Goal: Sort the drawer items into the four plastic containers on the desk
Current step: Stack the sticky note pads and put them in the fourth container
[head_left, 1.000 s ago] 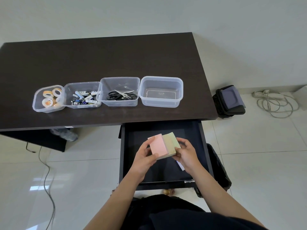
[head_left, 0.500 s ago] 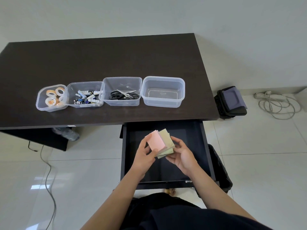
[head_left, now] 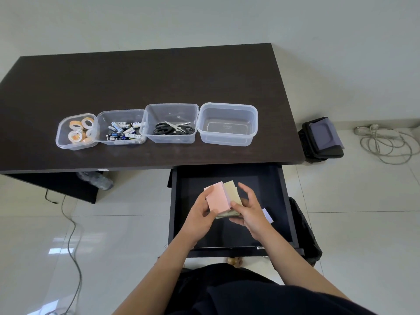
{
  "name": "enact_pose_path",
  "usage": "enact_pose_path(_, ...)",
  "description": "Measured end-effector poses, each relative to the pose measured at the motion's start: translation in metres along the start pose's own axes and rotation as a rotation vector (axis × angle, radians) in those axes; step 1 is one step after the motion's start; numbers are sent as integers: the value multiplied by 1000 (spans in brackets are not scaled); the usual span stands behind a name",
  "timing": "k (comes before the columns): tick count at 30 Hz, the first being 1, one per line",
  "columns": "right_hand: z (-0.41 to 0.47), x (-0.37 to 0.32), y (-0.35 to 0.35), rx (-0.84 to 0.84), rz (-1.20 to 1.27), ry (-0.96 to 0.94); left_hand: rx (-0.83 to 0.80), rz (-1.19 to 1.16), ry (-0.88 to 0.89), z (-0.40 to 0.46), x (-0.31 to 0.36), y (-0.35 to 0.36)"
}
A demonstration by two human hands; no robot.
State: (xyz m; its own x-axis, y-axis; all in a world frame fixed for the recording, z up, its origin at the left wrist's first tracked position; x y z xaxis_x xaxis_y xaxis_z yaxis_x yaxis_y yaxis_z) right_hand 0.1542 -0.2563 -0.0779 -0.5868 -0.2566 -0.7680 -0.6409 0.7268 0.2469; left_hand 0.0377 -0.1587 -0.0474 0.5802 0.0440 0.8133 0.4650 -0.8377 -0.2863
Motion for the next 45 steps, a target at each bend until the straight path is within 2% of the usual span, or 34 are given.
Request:
enact_pose_path(4, -4, -3, 2, -55, -42, -2, -58, 86, 40, -3, 3, -1)
enact_pose_path(11, -9, -1, 5, -114, -22, 20, -103, -73, -42, -1, 0, -3)
enact_pose_path(17, -7, -9, 10, -180, -275, -47, -80, -147, -101, -3, 5, -2)
enact_pose_path(23, -8, -7, 9, -308, -271, -82, -59, -217, -120, -2, 9, -16)
enact_pose_path(29, 0, -6, 5, -216, -261, -174, -90, -207, -95, -4, 14, -19)
enact_pose_path(34, 1, -8, 3, -166, -347, -231, -119, -150, -70, -6, 17, -19)
enact_pose_path(45, -7, -17, 2, -118, -457, -283, -168, -82, -67, -4, 17, -20)
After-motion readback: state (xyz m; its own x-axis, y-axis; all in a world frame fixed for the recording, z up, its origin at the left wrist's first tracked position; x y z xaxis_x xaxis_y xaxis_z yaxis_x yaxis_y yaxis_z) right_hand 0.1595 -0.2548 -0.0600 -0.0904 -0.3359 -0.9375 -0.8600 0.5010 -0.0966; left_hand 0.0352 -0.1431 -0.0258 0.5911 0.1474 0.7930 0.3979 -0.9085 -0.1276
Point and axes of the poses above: each hand's wrist, its own z-axis towards the middle knuckle, its own y-axis out of the palm, x = y × z, the point moved 5 cm from there along z, towards the middle knuckle, and after that the axes turned 9 degrees about z, right-handed, at the moved point
